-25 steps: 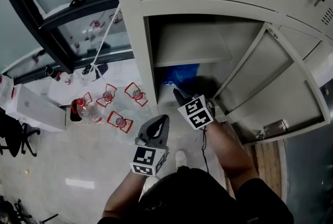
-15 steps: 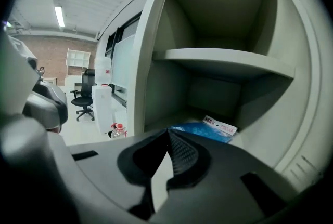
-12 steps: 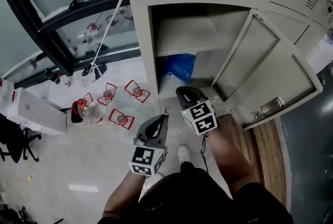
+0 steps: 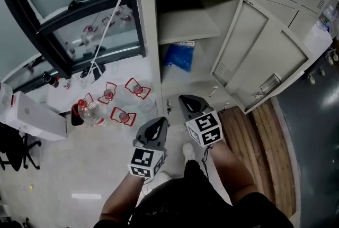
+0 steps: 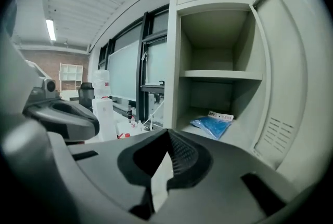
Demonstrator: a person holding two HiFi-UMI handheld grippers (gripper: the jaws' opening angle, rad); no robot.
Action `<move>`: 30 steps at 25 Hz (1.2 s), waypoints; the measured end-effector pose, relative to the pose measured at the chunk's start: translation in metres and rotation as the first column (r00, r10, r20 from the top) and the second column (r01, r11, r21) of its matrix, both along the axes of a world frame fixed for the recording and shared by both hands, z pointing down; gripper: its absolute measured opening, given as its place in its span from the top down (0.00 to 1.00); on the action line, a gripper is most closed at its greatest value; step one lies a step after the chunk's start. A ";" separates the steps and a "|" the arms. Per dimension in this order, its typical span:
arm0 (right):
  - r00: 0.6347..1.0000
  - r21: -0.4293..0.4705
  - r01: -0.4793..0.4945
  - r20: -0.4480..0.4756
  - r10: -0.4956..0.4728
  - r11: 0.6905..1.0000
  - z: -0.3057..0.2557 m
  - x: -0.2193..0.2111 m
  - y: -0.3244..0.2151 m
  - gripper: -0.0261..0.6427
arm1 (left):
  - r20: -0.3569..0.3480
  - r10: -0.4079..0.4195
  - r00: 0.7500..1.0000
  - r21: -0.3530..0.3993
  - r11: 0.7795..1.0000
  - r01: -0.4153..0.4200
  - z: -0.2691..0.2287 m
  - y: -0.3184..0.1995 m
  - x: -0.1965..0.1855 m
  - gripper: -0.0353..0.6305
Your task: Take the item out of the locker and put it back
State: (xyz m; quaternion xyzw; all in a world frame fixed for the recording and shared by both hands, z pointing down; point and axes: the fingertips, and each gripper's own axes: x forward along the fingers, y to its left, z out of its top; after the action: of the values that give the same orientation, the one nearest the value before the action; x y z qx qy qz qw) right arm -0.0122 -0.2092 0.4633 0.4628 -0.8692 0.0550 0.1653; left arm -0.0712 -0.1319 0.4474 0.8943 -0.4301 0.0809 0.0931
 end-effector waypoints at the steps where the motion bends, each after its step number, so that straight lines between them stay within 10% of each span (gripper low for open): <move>1: 1.000 0.002 -0.006 0.007 0.006 1.000 0.000 -0.002 0.007 0.96 | 0.004 0.007 1.000 -0.001 1.000 -0.007 0.001 0.005 -0.002 0.94; 15: 0.997 0.009 -0.060 0.052 0.059 0.998 -0.010 0.007 0.085 0.96 | 0.012 0.063 0.998 -0.005 0.998 -0.063 0.003 0.061 0.002 0.94; 30: 0.995 0.019 0.042 0.090 -0.044 0.999 -0.023 0.070 0.136 0.96 | -0.001 -0.056 0.998 -0.006 0.998 0.056 -0.004 0.092 0.066 0.94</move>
State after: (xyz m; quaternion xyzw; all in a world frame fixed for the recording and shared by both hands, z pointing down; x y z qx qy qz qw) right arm 0.0576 -0.0737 0.4401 0.4424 -0.8860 0.0650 0.1228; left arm -0.0050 -0.0395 0.4437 0.8817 -0.4547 0.0788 0.0982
